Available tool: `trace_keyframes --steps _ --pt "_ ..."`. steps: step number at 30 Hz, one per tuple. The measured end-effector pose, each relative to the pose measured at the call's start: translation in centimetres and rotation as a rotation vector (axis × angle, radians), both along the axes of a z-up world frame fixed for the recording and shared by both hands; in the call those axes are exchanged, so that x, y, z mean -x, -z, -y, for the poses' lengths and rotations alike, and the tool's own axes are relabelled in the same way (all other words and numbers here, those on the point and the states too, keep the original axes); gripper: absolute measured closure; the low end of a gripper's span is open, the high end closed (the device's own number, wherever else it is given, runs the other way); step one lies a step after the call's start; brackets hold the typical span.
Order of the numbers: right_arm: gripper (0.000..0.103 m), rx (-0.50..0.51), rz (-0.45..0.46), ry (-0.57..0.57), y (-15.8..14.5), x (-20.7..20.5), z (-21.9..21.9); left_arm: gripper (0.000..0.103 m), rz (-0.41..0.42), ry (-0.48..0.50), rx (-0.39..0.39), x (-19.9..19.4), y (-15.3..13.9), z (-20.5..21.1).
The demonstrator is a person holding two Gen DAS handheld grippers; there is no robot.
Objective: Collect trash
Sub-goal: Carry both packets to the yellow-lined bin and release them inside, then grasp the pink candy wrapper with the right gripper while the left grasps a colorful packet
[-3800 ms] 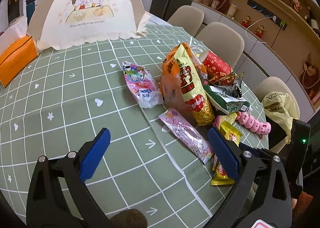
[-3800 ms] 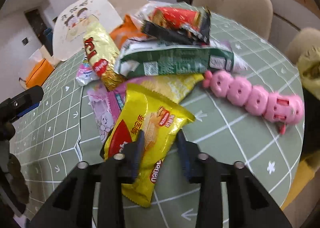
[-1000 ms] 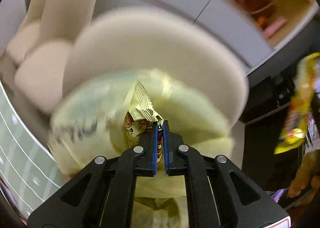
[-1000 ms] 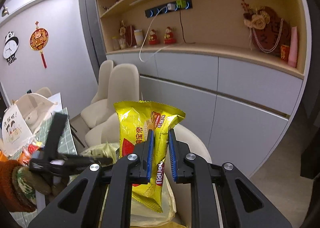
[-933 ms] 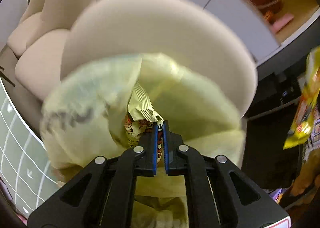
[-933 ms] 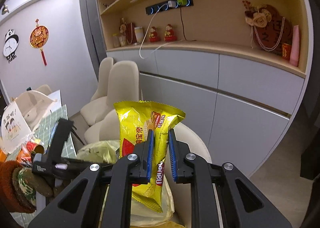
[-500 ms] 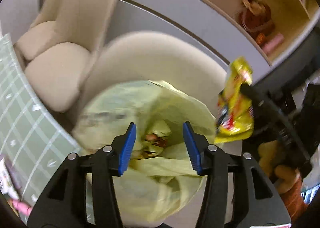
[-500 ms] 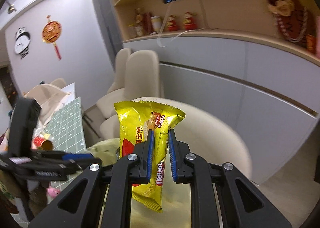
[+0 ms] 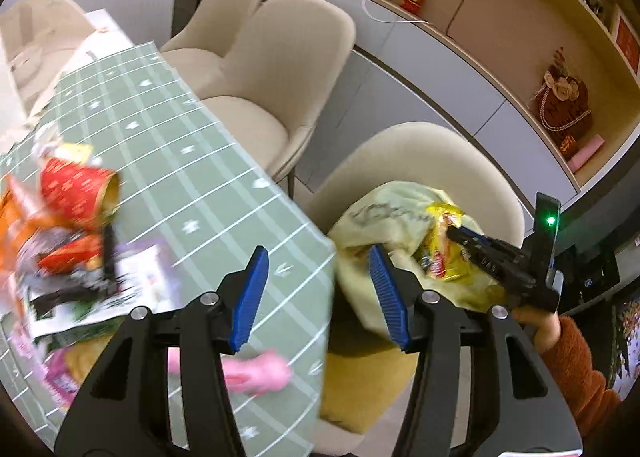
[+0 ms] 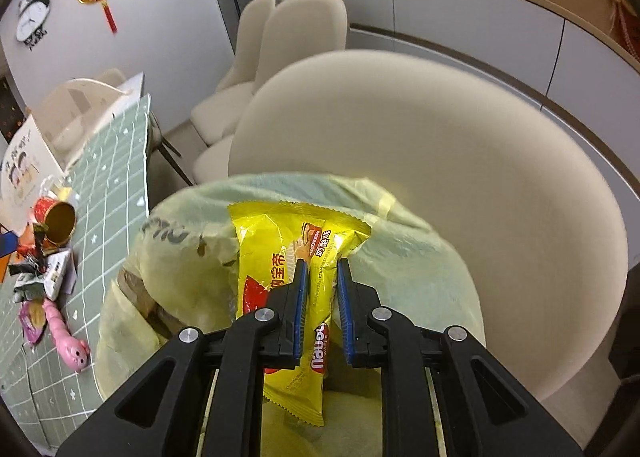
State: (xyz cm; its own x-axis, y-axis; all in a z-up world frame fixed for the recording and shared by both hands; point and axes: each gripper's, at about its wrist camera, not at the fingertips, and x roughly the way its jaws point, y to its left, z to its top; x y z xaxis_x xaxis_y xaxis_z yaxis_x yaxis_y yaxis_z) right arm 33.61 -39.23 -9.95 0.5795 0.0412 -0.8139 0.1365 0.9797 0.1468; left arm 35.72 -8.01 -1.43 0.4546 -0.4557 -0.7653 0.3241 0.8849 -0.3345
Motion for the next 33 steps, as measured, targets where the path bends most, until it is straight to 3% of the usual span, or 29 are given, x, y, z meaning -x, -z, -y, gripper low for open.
trace_keyframes --steps 2,4,10,17,23,25,29,33 --pt "0.082 0.016 0.004 0.019 -0.5 0.4 -0.6 0.053 -0.017 -0.017 0.017 0.9 0.4 -2.2" --pt "0.057 0.031 0.043 0.036 -1.7 1.3 -1.4 0.051 -0.019 -0.029 0.032 1.6 0.5 -4.6" --pt "0.057 0.066 0.112 0.117 -5.0 4.7 -4.4 0.05 0.029 -0.111 0.01 2.8 -0.1 -12.1" --pt "0.057 0.053 0.179 0.097 -8.0 7.9 -12.5 0.048 0.091 -0.268 0.003 3.9 0.3 -22.8" --pt "0.055 -0.06 0.227 0.037 -8.7 9.1 -20.4 0.047 0.125 -0.331 -0.046 4.7 1.9 -30.0" --pt "0.051 -0.098 0.233 0.003 -8.4 9.0 -22.8 0.047 0.13 -0.355 -0.046 4.9 2.2 -31.8" --pt "0.05 -0.064 0.194 -0.097 -7.8 8.4 -27.1 0.047 0.1 -0.389 -0.047 4.7 3.6 -34.7" --pt "0.05 -0.008 0.157 -0.182 -7.3 8.3 -30.7 0.047 0.057 -0.384 0.013 4.6 4.8 -36.0"
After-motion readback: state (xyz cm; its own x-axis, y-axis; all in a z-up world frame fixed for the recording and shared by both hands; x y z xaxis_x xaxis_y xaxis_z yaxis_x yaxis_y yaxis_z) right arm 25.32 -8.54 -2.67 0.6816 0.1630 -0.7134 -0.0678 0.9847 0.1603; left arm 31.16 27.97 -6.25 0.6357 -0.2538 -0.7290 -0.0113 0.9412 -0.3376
